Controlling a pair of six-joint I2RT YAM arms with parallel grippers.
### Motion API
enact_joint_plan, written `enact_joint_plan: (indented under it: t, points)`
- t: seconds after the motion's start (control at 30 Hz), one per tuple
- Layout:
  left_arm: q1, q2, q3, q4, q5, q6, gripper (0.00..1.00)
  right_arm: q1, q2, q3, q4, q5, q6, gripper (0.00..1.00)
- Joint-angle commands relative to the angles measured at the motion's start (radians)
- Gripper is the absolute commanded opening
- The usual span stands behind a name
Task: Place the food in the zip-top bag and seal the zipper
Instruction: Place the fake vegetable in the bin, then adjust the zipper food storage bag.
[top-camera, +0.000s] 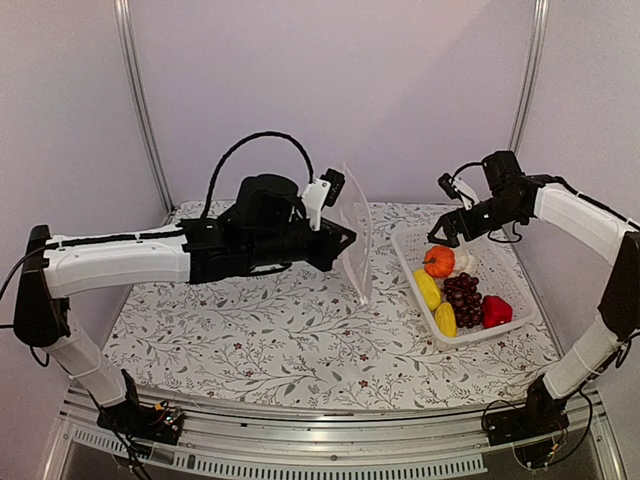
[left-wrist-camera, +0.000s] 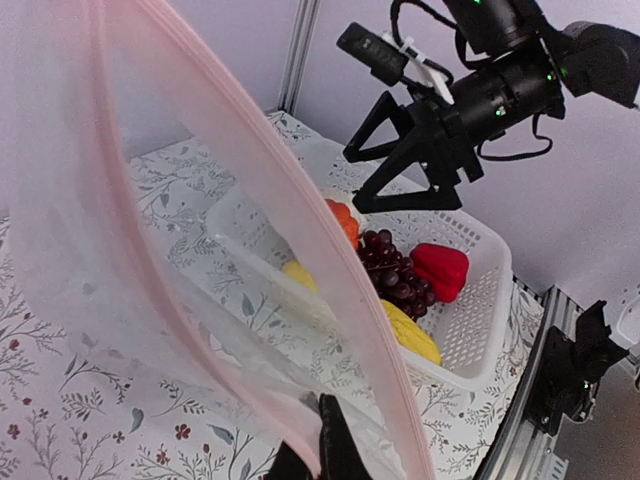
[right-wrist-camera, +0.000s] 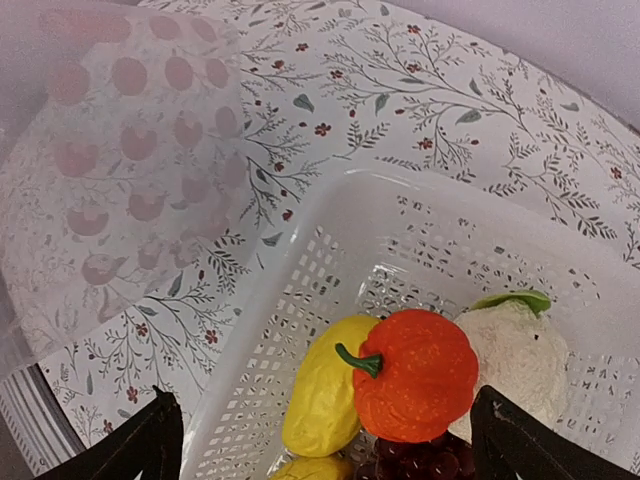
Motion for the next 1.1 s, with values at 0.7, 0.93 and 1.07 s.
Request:
enact_joint_plan:
  t: [0.7,0.93,1.07]
  points:
    - [-0.047,0.160,0.147,-0.138,-0.171,-0.156,0.00,0.336,0.082,0.177,0.168,-0.127,0.239,0.28]
    - [-0.058,0.181,0.174,-0.372,-0.586,-0.434,0.00,0.365,0.061,0.157,0.191,0.053,0.304,0.00]
    - [-0.071,0.186,0.159,-0.360,-0.738,-0.511,0.00,0.372,0.031,0.114,0.218,0.177,0.350,0.00]
